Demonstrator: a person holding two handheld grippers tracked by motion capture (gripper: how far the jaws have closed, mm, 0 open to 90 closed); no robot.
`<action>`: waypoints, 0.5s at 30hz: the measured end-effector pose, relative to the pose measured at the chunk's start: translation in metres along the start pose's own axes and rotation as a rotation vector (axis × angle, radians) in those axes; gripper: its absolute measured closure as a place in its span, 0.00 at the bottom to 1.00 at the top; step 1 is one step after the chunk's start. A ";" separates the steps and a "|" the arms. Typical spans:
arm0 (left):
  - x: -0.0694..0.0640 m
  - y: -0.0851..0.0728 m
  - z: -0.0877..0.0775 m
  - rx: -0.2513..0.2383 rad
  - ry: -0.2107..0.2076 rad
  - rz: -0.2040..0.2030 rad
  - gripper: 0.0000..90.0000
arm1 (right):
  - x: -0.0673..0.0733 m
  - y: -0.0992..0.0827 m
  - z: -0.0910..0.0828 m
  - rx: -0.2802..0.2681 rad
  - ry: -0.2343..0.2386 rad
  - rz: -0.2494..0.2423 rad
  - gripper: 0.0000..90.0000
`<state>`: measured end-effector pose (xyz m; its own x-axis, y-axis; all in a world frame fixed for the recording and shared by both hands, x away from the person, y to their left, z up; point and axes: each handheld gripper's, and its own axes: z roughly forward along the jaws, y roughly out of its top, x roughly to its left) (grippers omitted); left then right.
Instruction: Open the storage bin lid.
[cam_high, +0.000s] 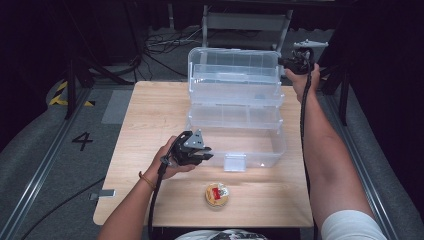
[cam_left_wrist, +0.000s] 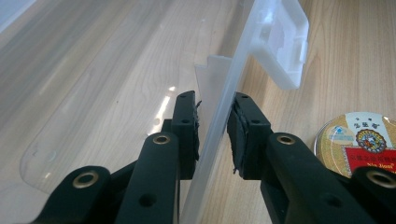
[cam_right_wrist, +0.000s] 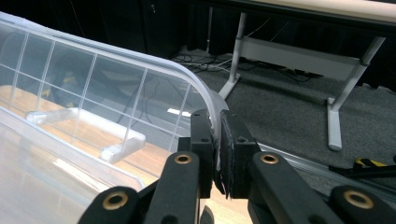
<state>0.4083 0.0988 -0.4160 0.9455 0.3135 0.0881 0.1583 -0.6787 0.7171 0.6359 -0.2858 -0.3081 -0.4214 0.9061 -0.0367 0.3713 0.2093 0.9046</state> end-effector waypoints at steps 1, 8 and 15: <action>0.000 0.000 0.000 0.000 0.001 -0.002 0.82 | 0.000 0.000 0.002 0.007 -0.001 0.000 0.94; 0.000 0.000 0.001 -0.009 0.006 -0.005 0.82 | -0.010 -0.001 0.016 0.037 0.039 0.012 0.93; -0.001 0.000 0.001 -0.008 0.008 -0.010 0.81 | -0.013 -0.003 0.031 0.079 0.033 -0.001 0.93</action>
<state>0.4080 0.0983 -0.4166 0.9416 0.3257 0.0860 0.1657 -0.6701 0.7236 0.6656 -0.2864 -0.3240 -0.4483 0.8936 -0.0221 0.4344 0.2394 0.8683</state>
